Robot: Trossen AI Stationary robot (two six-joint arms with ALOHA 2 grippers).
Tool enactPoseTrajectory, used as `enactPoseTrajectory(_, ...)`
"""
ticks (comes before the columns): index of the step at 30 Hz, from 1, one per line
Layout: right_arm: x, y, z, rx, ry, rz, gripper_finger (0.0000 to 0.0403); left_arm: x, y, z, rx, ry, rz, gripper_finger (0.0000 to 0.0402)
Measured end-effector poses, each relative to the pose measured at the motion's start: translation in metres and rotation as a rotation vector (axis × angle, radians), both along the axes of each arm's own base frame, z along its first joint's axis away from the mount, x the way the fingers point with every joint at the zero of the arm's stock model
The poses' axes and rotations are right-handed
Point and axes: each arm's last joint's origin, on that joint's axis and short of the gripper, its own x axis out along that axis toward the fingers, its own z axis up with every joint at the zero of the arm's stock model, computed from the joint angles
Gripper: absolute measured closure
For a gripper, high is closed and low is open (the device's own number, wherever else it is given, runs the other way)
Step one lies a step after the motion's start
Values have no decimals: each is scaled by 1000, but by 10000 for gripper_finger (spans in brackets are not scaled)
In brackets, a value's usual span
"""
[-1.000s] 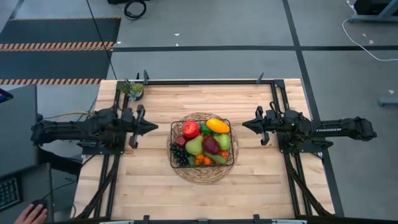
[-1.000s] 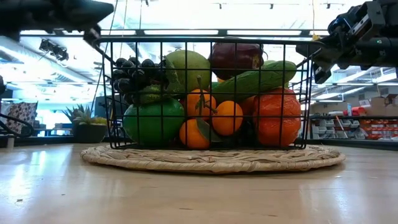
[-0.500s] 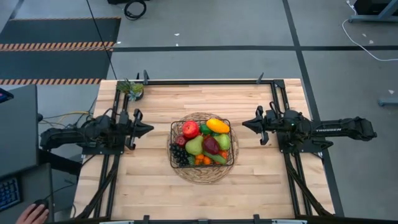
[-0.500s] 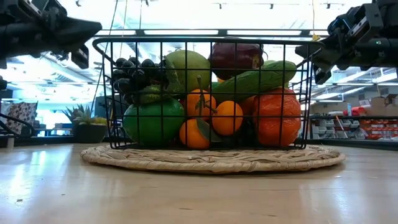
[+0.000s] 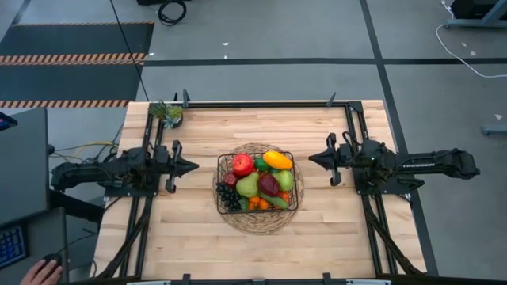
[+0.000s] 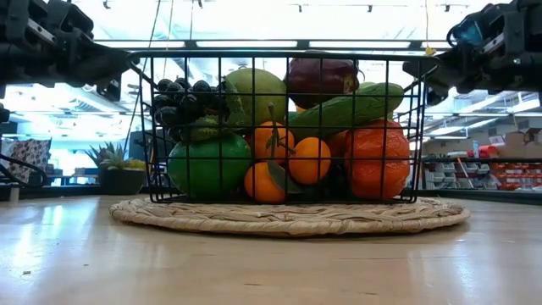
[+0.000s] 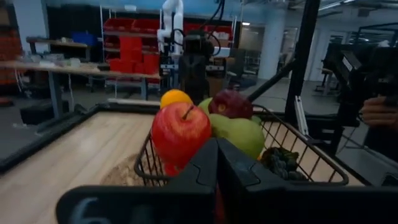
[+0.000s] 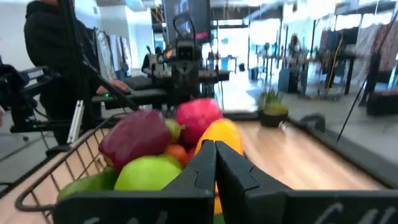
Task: Build produce basket
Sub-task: Return to Home Position
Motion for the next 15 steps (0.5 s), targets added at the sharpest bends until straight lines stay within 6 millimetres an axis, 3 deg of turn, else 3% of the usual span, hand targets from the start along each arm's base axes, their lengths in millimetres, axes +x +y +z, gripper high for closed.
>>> enactPoseTrajectory(6, -6, 1, 11, -29, -111, 13, 392, 0, 0, -1, -17, 6, -1, 396)
enactPoseTrajectory(15, -28, 3, 3, 98, 49, -1, 396, 0, 0, -5, -70, 53, 0, 396)
